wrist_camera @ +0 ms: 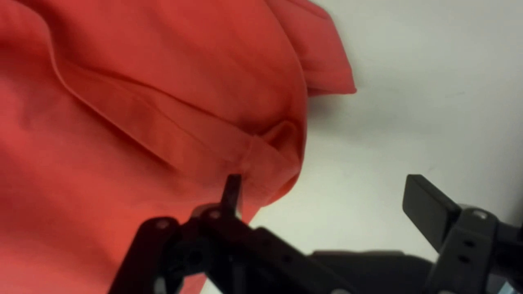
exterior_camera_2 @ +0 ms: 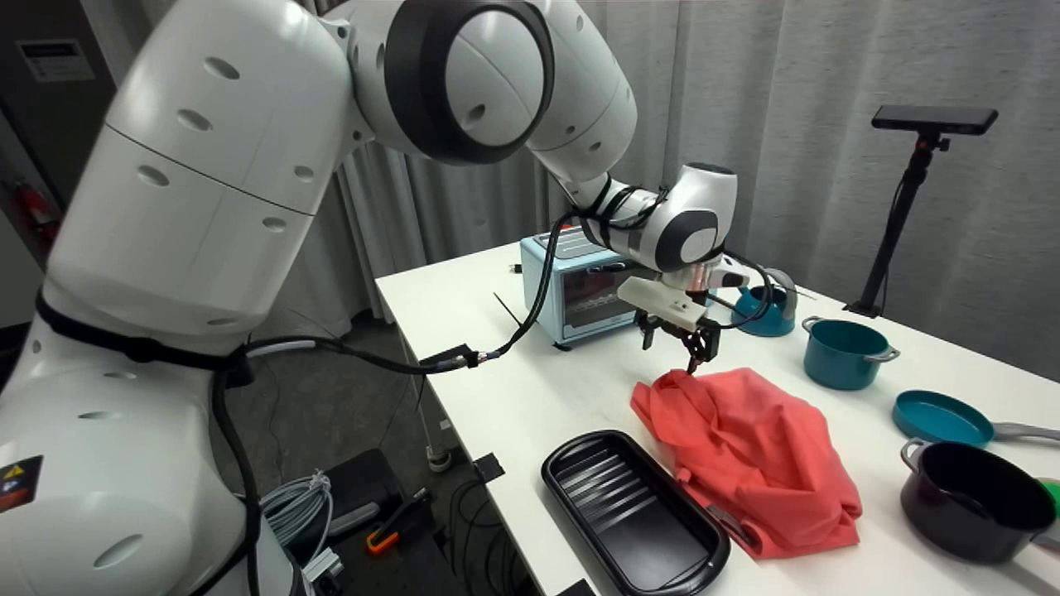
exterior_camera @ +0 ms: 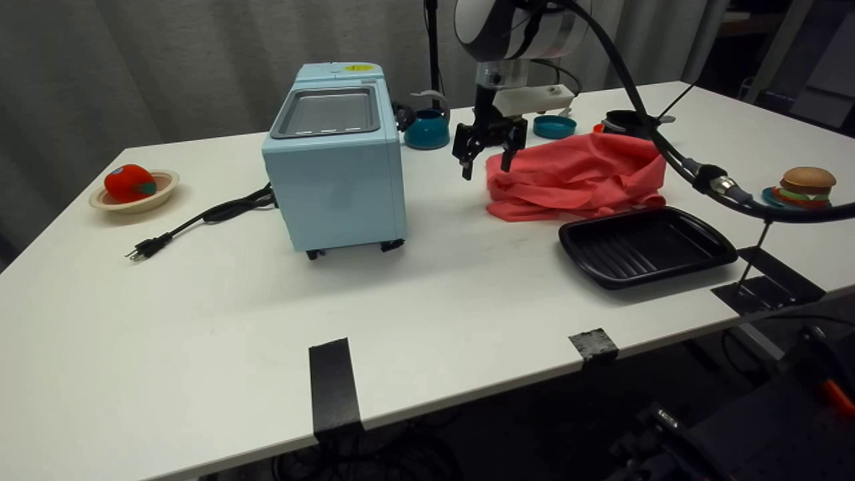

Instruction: Unfold the shirt

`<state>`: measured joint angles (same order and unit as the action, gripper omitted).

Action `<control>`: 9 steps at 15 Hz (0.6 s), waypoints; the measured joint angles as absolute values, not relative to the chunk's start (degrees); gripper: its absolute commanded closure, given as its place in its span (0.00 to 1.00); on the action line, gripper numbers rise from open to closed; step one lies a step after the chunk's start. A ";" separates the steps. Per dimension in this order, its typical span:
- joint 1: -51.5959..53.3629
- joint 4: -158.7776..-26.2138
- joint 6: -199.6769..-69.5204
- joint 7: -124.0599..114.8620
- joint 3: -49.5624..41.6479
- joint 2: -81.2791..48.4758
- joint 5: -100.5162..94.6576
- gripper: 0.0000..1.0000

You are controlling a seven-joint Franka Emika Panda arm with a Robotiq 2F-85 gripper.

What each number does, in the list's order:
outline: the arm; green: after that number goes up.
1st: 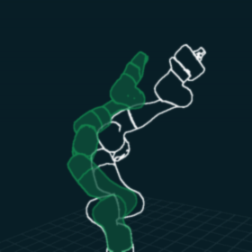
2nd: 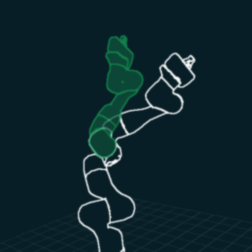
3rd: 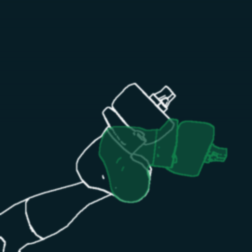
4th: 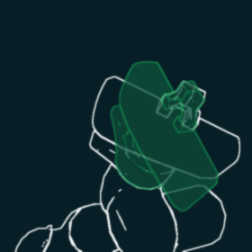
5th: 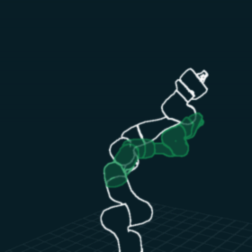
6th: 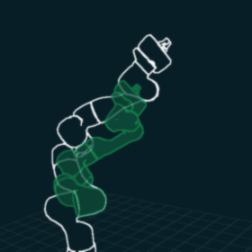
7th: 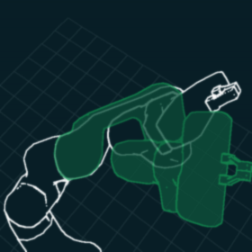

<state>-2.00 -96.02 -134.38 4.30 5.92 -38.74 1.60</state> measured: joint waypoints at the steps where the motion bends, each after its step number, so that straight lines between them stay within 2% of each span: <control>1: -1.93 -95.50 -133.17 4.30 5.80 -39.14 1.60 0.00; 2: -1.84 -94.99 -132.12 4.30 5.65 -39.55 1.59 0.00; 3: -1.72 -94.48 -131.17 4.30 5.44 -40.00 1.56 0.08; 4: -1.62 -94.01 -130.38 4.30 5.21 -40.42 1.49 0.26; 9: -1.33 -91.57 -128.23 4.30 4.13 -42.50 1.09 0.65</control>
